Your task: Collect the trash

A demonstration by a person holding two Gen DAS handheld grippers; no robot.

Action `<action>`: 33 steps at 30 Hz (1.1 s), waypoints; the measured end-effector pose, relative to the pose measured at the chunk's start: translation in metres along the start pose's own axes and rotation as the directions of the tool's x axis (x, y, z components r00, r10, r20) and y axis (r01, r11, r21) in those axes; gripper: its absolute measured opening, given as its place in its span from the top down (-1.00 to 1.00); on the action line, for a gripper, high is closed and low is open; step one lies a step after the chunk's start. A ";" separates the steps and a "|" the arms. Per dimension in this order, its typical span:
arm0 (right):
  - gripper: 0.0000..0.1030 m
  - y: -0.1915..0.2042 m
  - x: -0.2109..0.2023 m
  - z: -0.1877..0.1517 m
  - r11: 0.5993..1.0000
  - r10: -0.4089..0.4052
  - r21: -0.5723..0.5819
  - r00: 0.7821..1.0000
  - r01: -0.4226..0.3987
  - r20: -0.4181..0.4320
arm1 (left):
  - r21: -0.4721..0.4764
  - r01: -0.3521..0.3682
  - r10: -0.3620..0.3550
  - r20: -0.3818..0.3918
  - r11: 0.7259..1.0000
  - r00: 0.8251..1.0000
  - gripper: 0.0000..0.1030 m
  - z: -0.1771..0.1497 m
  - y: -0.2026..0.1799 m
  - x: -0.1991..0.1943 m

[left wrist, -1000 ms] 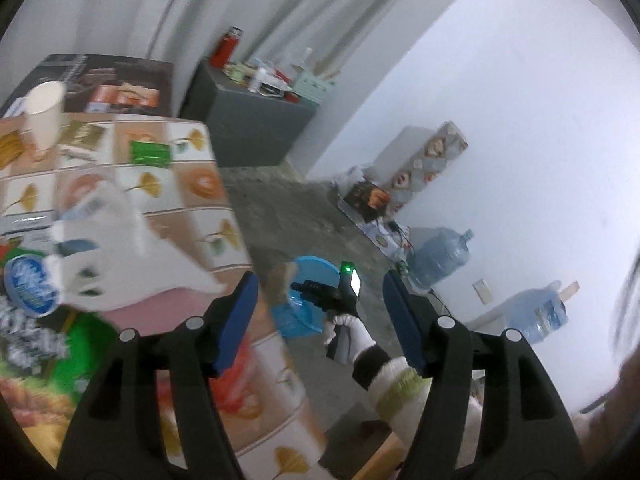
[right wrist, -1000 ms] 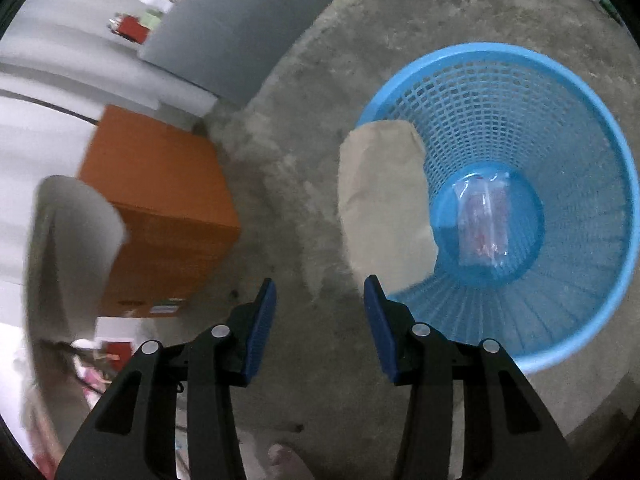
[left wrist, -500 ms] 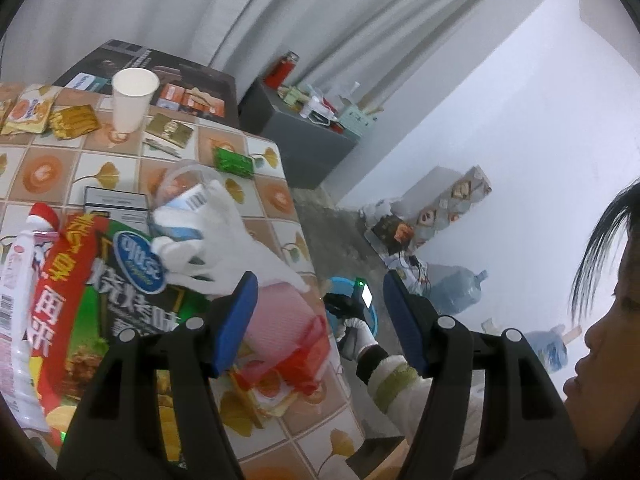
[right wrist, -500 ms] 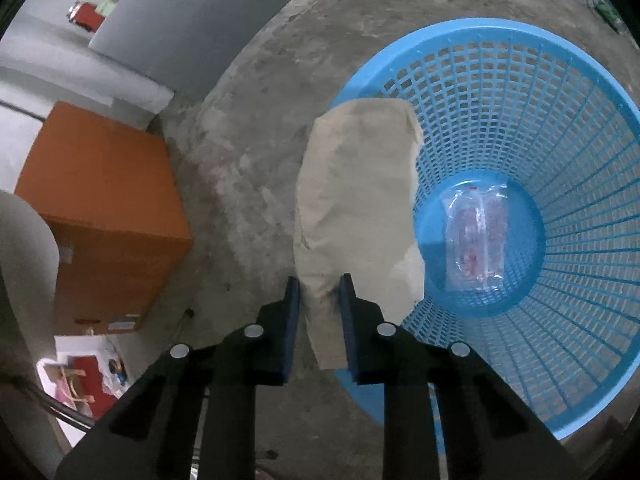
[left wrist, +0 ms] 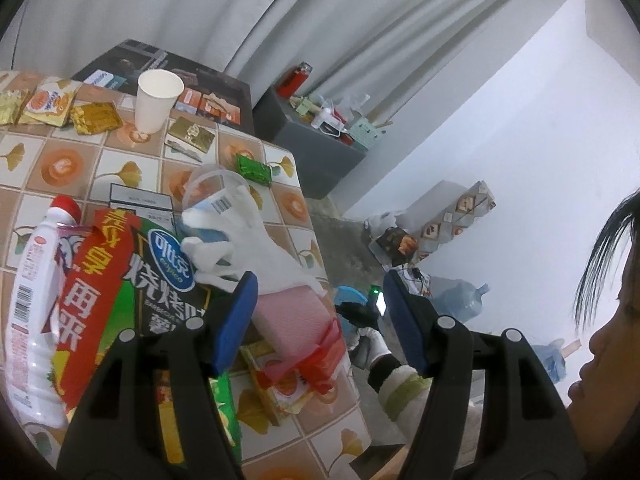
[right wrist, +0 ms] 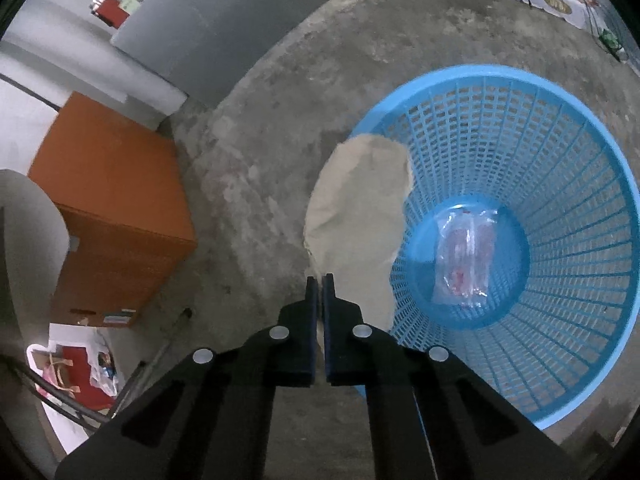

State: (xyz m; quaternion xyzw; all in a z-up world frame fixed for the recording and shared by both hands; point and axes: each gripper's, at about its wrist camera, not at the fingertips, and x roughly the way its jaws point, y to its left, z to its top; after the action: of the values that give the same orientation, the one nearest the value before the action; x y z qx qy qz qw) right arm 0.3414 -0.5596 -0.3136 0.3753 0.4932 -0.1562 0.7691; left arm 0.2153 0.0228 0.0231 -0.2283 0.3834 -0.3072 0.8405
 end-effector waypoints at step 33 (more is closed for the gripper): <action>-0.68 -0.002 -0.246 -0.066 0.950 -0.190 -0.108 0.819 0.292 0.542 | 0.026 -0.062 0.057 0.157 0.998 0.986 -0.28 -0.027 -0.007 -0.088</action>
State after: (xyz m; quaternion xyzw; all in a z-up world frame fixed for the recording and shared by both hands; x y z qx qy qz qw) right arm 0.1832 -0.5448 -0.1143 0.1788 0.3204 -0.3022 0.8798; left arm 0.1463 0.0745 0.0551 -0.2271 0.3180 -0.2690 0.8803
